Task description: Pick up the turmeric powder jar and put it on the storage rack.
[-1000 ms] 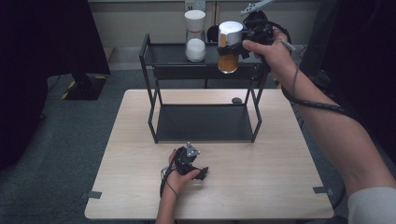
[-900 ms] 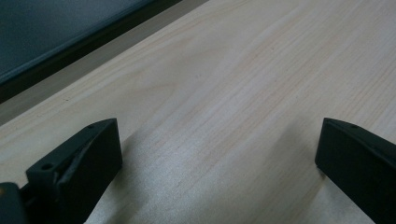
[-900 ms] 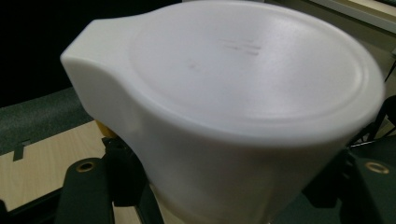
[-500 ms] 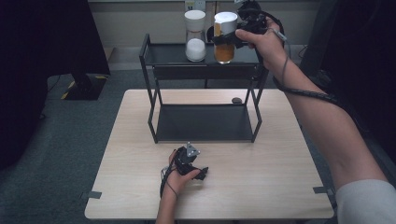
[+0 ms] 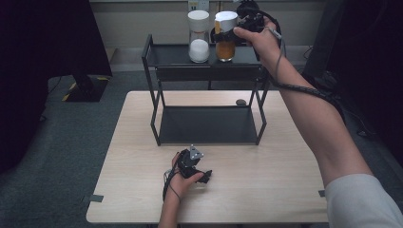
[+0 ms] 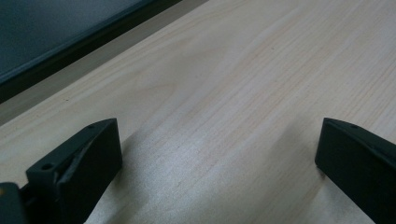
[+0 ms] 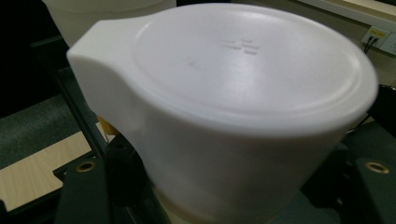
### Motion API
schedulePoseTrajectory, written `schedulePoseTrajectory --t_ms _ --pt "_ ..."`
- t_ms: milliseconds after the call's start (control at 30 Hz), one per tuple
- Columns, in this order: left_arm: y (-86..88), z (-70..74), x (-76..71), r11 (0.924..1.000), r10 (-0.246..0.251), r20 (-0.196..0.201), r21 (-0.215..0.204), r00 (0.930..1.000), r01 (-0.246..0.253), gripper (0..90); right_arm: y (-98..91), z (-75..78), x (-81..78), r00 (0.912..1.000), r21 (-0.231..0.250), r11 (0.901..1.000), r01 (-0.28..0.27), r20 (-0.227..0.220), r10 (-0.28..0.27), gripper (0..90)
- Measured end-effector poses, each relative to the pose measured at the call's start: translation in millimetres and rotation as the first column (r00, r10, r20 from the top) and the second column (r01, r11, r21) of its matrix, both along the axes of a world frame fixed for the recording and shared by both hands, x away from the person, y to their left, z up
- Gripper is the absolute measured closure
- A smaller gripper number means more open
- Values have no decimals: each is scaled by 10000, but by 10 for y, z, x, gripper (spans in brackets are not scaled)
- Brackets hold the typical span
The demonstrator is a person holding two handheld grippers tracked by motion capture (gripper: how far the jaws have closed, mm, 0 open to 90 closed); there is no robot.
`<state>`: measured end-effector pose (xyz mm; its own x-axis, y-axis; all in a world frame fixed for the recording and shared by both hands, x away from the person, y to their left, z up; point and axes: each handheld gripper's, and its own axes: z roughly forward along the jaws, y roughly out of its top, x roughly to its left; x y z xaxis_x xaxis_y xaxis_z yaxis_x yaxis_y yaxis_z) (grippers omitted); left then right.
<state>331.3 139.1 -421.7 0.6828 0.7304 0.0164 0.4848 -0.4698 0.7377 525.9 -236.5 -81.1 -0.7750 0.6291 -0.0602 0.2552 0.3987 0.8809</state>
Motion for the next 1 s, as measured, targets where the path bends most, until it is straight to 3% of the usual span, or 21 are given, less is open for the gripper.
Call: schedulePoseTrajectory --t_ms 400,533,800,1000 --pt "0 0 0 10000 -2 -1 -3 10000 2 0 -58 -75 17 10000 381 9993 34 -47 -32 295" --pt "0 0 0 10000 -2 1 1 10000 2 0 -42 -70 5 10000 258 9997 -25 -47 26 289" --pt "0 0 0 10000 -3 0 -1 10000 3 0 -11 -73 -48 9994 84 9996 271 -196 -269 88" --pt "0 0 0 10000 -2 0 -1 10000 2 0 -58 -104 -131 9987 151 9987 497 -135 -495 39"
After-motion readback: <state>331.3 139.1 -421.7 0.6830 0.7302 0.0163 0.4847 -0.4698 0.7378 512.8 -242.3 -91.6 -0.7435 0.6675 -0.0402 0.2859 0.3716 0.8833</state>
